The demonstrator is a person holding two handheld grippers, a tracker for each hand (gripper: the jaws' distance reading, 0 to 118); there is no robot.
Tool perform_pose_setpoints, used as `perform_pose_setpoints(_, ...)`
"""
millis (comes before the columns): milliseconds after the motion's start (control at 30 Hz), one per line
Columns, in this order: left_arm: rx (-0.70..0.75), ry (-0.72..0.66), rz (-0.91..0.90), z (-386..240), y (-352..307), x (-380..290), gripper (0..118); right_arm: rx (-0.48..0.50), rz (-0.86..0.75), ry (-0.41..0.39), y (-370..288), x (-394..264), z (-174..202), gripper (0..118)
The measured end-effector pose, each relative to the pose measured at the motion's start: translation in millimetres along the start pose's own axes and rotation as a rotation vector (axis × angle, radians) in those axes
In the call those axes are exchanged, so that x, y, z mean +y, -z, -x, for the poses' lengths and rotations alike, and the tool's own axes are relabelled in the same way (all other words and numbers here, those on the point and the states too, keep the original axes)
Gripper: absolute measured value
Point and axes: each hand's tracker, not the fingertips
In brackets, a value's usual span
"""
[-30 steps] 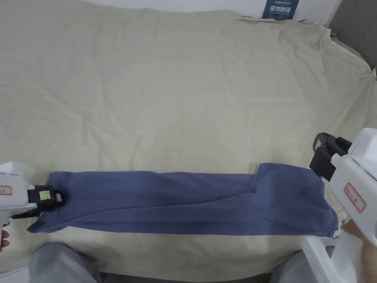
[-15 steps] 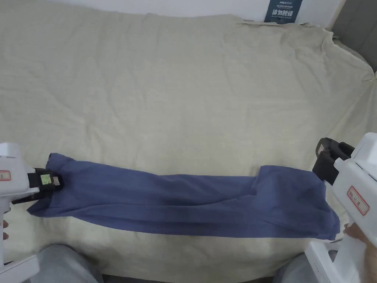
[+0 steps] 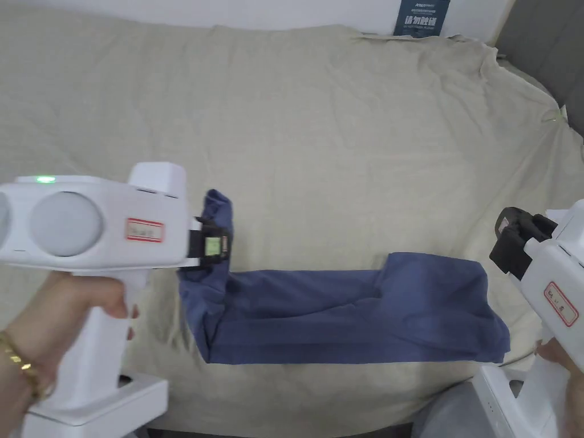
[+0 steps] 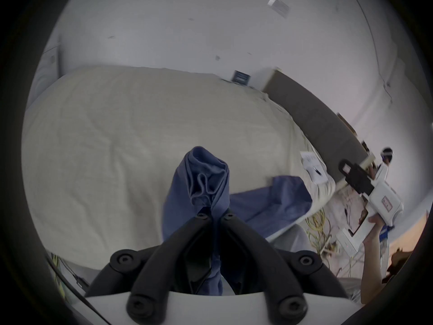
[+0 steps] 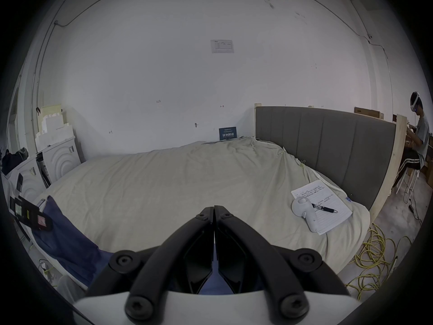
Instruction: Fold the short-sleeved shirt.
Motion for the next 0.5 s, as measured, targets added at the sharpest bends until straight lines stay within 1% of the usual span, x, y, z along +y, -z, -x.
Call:
perform_pose_setpoints(100, 0.037, 0.063, 0.059, -27.5, 49.1, -3.4, 1, -0.013, 0.001, 0.024, -3.1, -1.1, -8.5, 0)
perform_pose_setpoints(200, 0.043, 0.06, 0.135, -45.7, 97.1, -8.7, 1, -0.031, -0.002, 0.034, -6.6, -2.6, -15.5, 0)
perform_pose_setpoints(267, 0.091, 0.093, 0.172, -56.8, 125.6, -16.0, 1, -0.042, -0.001, 0.039, -9.0, -3.0, -19.5, 0)
perform_pose_setpoints(333, 0.132, 0.086, 0.191, -62.9, 150.8, -21.7, 1, -0.047, -0.002, 0.048, -12.1, -4.2, -22.9, 0)
perform_pose_setpoints(400, 0.117, 0.075, 0.214, -64.1, 166.9, -24.4, 4, -0.059, -0.003, 0.051, -15.1, -5.1, -25.3, 0)
perform_pose_setpoints(433, 0.109, 0.088, 0.218, -64.4, 170.3, -26.4, 13, -0.063, -0.001, 0.052, -15.7, -5.8, -26.2, 0)
perform_pose_setpoints(467, 0.109, 0.093, 0.212, -64.3, 172.3, -27.6, 31, -0.065, 0.0, 0.054, -16.2, -6.2, -27.5, 0)
perform_pose_setpoints(500, 0.071, 0.108, 0.218, -63.2, 171.9, -28.2, 52, -0.066, 0.003, 0.055, -16.5, -6.2, -28.4, 0)
